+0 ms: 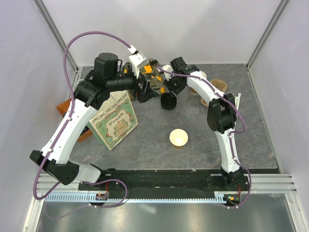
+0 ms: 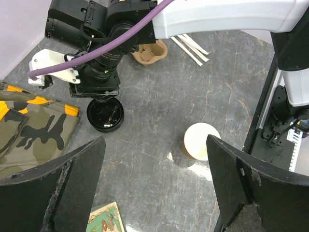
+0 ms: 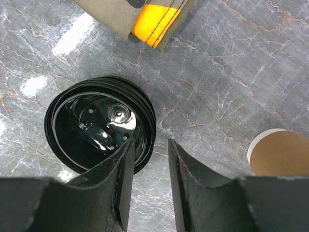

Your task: Pack the takeout coffee

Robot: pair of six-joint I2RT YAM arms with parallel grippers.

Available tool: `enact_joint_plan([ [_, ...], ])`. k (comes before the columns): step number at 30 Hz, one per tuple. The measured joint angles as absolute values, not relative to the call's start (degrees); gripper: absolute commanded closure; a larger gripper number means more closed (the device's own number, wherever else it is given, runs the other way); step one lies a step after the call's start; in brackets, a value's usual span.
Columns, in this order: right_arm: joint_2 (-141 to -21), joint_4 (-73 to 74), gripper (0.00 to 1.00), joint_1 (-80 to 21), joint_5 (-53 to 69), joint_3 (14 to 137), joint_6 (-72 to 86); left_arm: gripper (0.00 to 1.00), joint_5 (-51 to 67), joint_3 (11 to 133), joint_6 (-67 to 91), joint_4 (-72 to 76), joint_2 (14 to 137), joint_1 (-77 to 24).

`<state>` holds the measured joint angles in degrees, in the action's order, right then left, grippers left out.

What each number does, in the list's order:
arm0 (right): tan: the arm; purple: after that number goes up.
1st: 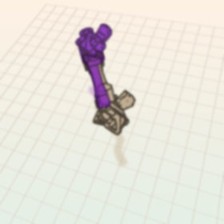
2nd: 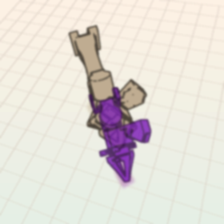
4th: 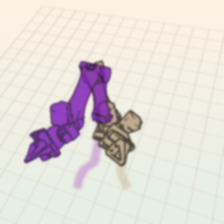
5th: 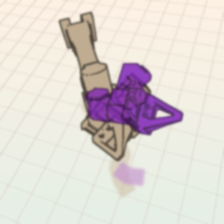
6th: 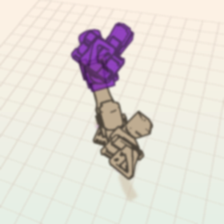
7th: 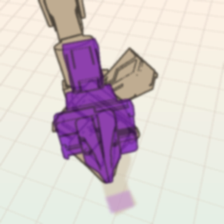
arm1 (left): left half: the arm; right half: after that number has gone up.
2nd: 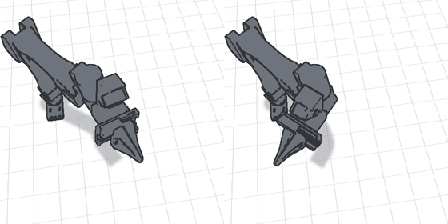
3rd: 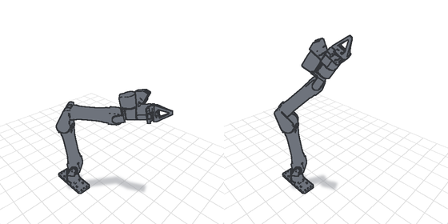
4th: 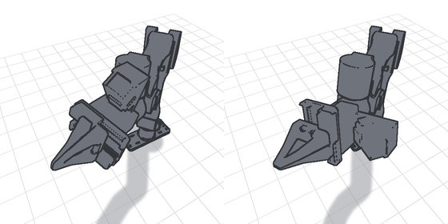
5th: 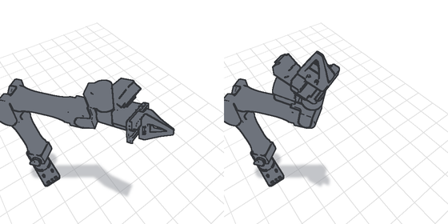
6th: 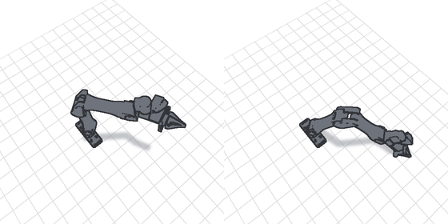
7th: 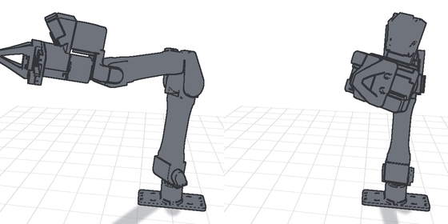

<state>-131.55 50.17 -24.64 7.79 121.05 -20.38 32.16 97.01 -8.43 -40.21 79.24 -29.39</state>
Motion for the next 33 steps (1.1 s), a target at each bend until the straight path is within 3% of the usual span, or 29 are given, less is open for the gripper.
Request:
enact_joint_plan([
  [10,-132.42,50.19,0.66,-24.64,7.77,121.19,-20.80,0.07,32.16,97.01,-8.43,-40.18,79.24,-29.39],
  [23,-132.42,50.22,0.97,-24.84,7.88,121.19,-21.02,0.07,32.27,97.01,-8.43,-40.18,79.24,-29.39],
  [33,-132.42,50.68,1.00,-24.91,9.15,122.65,-20.97,0.08,33.63,97.01,-8.43,-40.18,80.55,-29.39],
])
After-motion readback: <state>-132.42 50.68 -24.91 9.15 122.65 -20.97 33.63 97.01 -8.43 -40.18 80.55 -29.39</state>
